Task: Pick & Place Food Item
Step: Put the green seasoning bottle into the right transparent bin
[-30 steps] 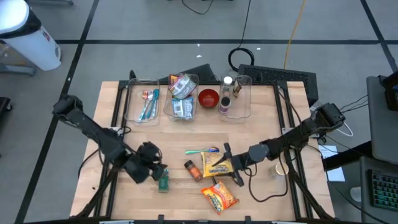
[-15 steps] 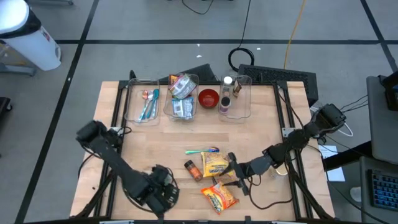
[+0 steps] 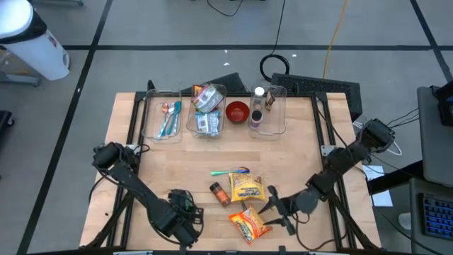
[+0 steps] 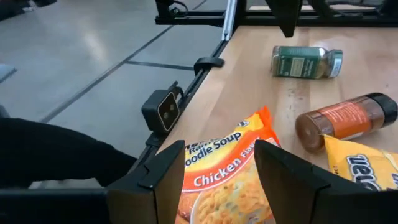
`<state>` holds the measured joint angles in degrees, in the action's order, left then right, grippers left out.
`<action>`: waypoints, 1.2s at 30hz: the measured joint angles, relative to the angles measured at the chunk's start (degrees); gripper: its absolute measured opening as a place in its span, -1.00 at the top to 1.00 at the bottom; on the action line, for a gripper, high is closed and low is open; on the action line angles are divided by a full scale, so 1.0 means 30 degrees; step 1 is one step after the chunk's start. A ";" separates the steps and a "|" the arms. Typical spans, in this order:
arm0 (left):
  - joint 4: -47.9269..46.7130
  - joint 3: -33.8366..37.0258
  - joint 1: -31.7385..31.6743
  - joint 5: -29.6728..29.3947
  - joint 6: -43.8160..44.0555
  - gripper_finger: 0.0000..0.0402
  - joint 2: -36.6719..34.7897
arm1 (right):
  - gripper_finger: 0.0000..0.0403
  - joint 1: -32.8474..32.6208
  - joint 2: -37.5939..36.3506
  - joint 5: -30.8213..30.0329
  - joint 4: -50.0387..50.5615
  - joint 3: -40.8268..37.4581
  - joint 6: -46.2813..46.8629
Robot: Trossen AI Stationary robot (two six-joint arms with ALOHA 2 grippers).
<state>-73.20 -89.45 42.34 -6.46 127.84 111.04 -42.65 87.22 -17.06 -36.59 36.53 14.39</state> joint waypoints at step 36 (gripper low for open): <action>0.0092 0.0919 -0.1235 0.2324 -0.0710 -0.27 0.2004 | 0.08 -0.0768 0.0007 -0.2320 0.0015 -0.0015 -0.0452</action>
<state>-72.93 -86.69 38.63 0.51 125.71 117.05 -44.95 87.24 -24.02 -36.54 36.49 13.04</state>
